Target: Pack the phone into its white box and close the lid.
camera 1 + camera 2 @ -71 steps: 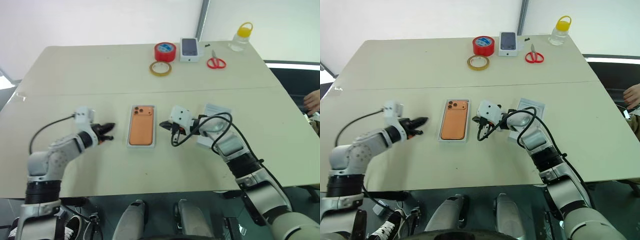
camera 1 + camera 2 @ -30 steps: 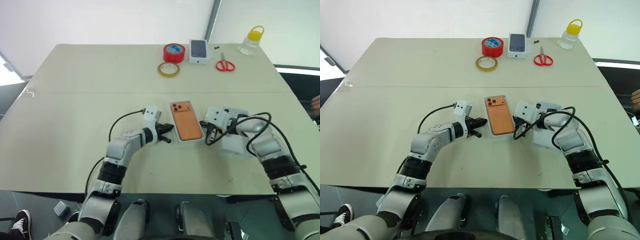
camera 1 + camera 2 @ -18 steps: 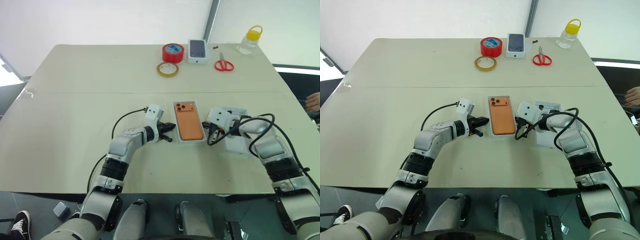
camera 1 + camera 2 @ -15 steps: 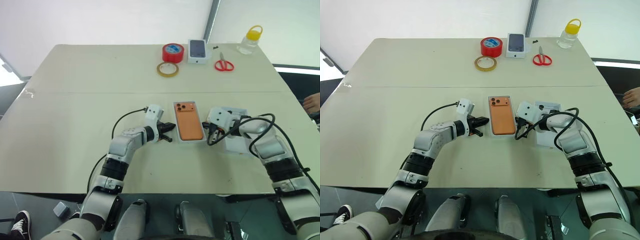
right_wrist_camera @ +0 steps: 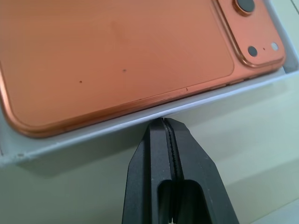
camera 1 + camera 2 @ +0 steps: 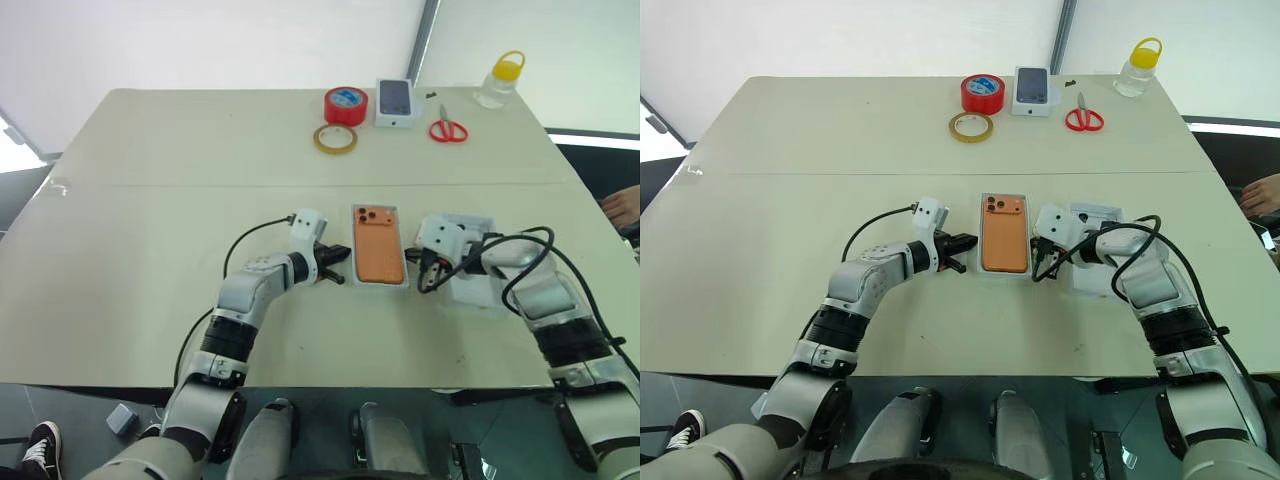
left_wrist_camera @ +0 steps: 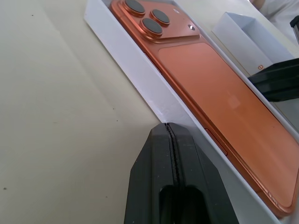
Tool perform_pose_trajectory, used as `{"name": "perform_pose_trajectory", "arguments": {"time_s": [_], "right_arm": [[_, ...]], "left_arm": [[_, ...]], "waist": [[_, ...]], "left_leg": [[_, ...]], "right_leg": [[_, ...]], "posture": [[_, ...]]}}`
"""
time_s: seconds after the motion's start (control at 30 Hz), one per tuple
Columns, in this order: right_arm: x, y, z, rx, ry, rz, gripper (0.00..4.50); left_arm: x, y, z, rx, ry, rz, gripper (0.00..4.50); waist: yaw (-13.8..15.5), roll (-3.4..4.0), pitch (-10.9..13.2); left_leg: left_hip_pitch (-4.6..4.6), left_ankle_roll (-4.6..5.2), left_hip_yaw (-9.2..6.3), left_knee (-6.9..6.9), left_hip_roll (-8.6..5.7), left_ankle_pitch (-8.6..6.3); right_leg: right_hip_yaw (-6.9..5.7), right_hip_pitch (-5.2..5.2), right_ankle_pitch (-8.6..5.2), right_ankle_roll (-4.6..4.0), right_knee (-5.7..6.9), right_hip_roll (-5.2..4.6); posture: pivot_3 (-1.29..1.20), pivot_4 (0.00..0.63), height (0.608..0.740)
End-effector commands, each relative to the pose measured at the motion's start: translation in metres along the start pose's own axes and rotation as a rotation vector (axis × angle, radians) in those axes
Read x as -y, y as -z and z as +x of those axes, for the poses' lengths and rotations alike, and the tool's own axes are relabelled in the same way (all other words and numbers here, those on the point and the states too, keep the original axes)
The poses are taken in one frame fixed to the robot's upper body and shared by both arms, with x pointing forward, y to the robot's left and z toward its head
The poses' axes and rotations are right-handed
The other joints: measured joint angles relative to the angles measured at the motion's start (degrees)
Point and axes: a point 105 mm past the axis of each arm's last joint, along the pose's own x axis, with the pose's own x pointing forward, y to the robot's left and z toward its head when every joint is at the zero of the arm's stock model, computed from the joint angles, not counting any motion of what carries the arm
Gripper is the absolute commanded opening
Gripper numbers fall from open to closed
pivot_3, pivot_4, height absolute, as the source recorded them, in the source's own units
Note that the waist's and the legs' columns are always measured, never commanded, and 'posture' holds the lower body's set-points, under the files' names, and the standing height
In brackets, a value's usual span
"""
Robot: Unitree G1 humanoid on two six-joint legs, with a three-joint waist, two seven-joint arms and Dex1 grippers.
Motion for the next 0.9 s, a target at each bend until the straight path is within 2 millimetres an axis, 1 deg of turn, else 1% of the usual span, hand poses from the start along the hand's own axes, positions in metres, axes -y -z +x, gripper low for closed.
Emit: {"name": "perform_pose_trajectory", "arguments": {"time_s": [0.03,0.07,0.13,0.3,0.37,0.47,0.53,0.6,0.73,0.9], "right_arm": [[-0.016,-0.005,0.009,0.025,-0.069,-0.019,0.00],[-0.009,-0.002,0.010,0.009,-0.022,-0.033,0.00],[-0.003,0.000,0.010,0.001,-0.002,-0.017,0.00],[-0.001,-0.003,0.008,0.008,-0.003,-0.050,0.00],[-0.003,-0.001,0.006,0.000,-0.018,-0.062,0.00],[0.000,0.005,0.001,-0.021,-0.009,-0.063,0.00],[0.005,0.008,-0.004,-0.036,0.005,-0.072,0.00],[0.008,0.011,-0.009,-0.048,0.011,-0.080,0.00],[0.018,0.017,-0.019,-0.070,0.054,-0.097,0.00],[0.016,0.023,-0.026,-0.075,0.055,-0.074,0.00]], "left_arm": [[0.017,-0.008,0.006,0.031,0.061,0.018,0.02],[0.018,-0.008,0.005,0.030,0.066,0.016,0.02],[0.019,-0.006,0.005,0.022,0.074,0.016,0.02],[0.015,-0.008,0.001,0.032,0.060,0.020,0.02],[0.009,-0.008,-0.002,0.031,0.040,0.028,0.02],[-0.001,-0.011,-0.008,0.040,0.008,0.031,0.02],[-0.012,-0.016,-0.014,0.052,-0.023,0.039,0.02],[-0.016,-0.020,-0.018,0.061,-0.032,0.041,0.02],[-0.014,-0.023,-0.032,0.067,-0.015,0.062,0.02],[-0.019,-0.030,-0.052,0.106,-0.036,0.093,0.02]], "waist": [[0.00,0.00,0.00],[-0.01,0.00,0.00],[-0.11,0.00,0.00],[-0.20,0.00,0.00],[-0.27,0.00,0.00],[-0.28,0.00,0.00],[-0.25,0.00,0.00],[-0.24,0.00,0.00],[-0.23,0.00,0.00],[-0.10,0.00,0.00]], "left_leg": [[0.00,0.00,0.00,0.00,0.00,0.00],[0.00,0.00,0.00,0.00,0.01,0.00],[0.02,0.00,0.00,0.01,0.01,0.00],[0.21,0.00,0.02,0.00,0.01,0.00],[0.20,0.00,0.02,0.00,0.01,0.00],[0.20,0.00,0.01,0.00,0.01,0.00],[0.20,0.00,0.02,0.00,0.01,0.00],[0.19,0.00,0.02,0.00,0.01,0.00],[0.16,0.00,0.02,-0.01,0.01,0.00],[0.16,0.00,0.02,-0.01,0.01,0.00]], "right_leg": [[0.00,0.00,0.00,0.00,0.00,0.00],[0.00,0.00,0.00,0.00,0.00,0.00],[0.00,0.01,0.00,0.00,0.00,0.00],[0.02,0.19,0.00,0.00,0.01,0.01],[0.02,0.19,0.00,0.00,0.01,0.01],[0.02,0.18,0.00,0.01,0.01,0.01],[0.02,0.17,0.00,0.01,0.01,0.01],[0.02,0.16,0.00,0.01,0.01,0.01],[0.03,0.14,0.00,0.00,0.00,0.01],[0.05,0.13,0.00,0.00,0.00,0.00]], "posture": [[0.00,0.150,0.740],[0.00,0.150,0.740],[0.00,0.150,0.740],[0.00,0.150,0.740],[0.00,0.150,0.740],[0.00,0.150,0.740],[0.00,0.150,0.740],[0.00,0.150,0.740],[0.00,0.150,0.740],[0.00,0.150,0.740]]}}
